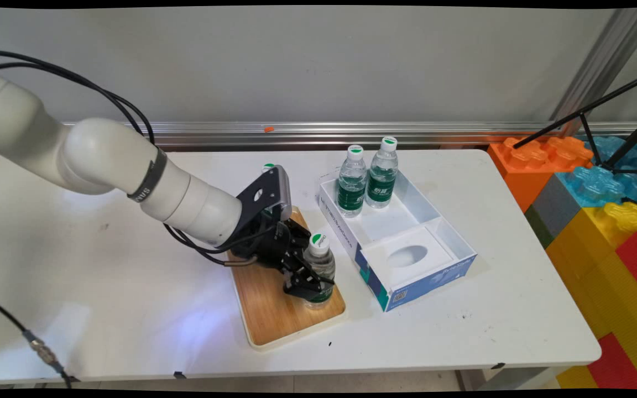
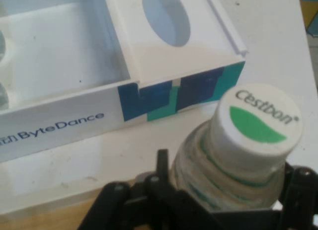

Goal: Place the picked object on the tray

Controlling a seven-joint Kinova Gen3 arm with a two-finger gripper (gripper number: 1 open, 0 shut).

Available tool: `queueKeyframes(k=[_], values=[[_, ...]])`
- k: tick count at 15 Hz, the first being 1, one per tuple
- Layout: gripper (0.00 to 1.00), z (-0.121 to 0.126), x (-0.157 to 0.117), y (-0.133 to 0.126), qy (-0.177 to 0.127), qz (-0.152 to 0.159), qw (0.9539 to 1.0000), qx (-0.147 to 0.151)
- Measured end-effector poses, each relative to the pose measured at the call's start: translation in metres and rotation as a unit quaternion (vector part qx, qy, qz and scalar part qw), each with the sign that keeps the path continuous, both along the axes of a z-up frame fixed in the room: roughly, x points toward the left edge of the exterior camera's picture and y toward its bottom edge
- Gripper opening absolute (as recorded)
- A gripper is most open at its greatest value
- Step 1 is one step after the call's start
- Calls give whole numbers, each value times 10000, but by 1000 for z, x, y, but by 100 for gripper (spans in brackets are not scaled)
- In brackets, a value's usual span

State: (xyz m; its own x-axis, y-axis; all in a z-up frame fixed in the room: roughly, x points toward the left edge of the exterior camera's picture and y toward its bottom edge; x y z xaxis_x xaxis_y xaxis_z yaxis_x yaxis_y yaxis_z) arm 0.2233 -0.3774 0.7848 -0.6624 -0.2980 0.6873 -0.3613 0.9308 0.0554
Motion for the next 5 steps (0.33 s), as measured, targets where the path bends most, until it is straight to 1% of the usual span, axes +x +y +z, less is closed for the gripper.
queueKeyframes(k=[1,5], values=[[100,-2,0,0,-4,2,10000,3],[100,-7,1,-1,-25,21,10000,13]])
